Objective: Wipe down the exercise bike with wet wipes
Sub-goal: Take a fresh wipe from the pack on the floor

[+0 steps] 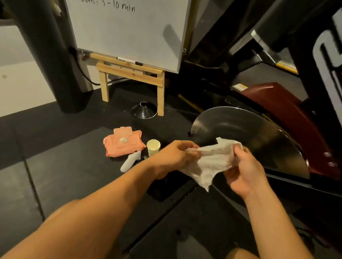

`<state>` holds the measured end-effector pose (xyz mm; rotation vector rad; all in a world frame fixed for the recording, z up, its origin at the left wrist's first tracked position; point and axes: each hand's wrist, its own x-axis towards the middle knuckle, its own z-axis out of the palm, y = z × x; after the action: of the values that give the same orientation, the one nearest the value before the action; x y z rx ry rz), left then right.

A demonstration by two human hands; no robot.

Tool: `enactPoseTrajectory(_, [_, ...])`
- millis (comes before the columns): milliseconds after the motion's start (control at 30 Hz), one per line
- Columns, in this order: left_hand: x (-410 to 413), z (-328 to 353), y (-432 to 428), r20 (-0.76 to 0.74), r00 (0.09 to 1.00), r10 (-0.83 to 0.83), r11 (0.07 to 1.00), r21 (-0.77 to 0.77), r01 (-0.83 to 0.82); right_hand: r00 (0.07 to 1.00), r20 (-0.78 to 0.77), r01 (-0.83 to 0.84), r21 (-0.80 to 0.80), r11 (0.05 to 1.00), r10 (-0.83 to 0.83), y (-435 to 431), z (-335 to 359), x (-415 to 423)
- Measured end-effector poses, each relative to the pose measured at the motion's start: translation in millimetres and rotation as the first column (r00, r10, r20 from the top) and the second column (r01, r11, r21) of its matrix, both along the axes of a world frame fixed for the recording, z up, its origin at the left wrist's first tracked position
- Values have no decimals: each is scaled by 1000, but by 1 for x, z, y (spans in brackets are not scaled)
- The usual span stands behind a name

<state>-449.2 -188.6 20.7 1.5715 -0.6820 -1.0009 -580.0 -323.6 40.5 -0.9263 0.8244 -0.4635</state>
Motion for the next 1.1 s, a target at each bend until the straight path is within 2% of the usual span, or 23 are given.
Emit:
enactPoseTrajectory(100, [20,-5,-16,-194,970,-144,989,-70,133,998,7,-65,60,996,65,-5,-7,19])
enactPoseTrajectory(200, [33,-15,-37,-320,935,-155,983,-142,114,999,10,28,202,979,-30,-18,-33,32])
enactPoseTrajectory(267, [41,-28,-44,-285,943,-170,980,-152,130,998,-41,48,323,945,-37,-17,-56,36])
enactPoseTrajectory(333, [51,-42,-45,-240,934,-264,957,-182,224,993,-110,84,394,915,-44,-18,-72,38])
enactPoseTrajectory(400, [61,-51,-46,-251,888,-385,916,-218,336,978,-177,172,397,901,-109,-23,-75,40])
enactPoseTrajectory(500, [72,-57,-51,-279,839,-468,884,-171,436,928,-279,333,321,887,-247,-31,-72,44])
enactPoseTrajectory(567, [76,-67,-56,-316,834,-453,891,-136,433,897,-337,384,274,882,-286,-35,-70,52])
enactPoseTrajectory(633, [80,-75,-58,-330,866,-376,925,-83,371,883,-362,402,258,878,-298,-43,-63,65])
enactPoseTrajectory(733, [93,-82,-48,-400,894,-202,977,-26,210,881,-299,454,314,834,-367,-53,-54,87])
enactPoseTrajectory(767, [98,-84,-43,-465,875,-136,990,-29,139,903,-291,406,343,847,-316,-50,-56,93])
enactPoseTrajectory(800, [103,-84,-38,-532,844,-71,997,-34,62,935,-300,299,375,878,-190,-45,-60,99])
enactPoseTrajectory(833, [107,-83,-36,-580,815,-22,999,-37,1,947,-321,154,405,901,-17,-38,-64,106])
enactPoseTrajectory(867, [109,-85,-36,-610,792,8,999,-37,-38,920,-365,26,414,910,140,-32,-69,112])
enactPoseTrajectory(900, [109,-85,-36,-620,785,16,998,-40,-52,885,-398,-75,395,916,244,-28,-71,117])
enactPoseTrajectory(933, [107,-87,-37,-604,796,22,998,-34,-54,859,-441,-116,325,939,259,-25,-72,123])
enactPoseTrajectory(1033, [108,-96,-41,-525,850,47,998,-1,-57,871,-491,-56,-31,998,34,-32,-88,137])
enactPoseTrajectory(1100, [110,-109,-35,-446,895,23,998,64,7,869,-494,-189,-246,951,45,-33,-100,135])
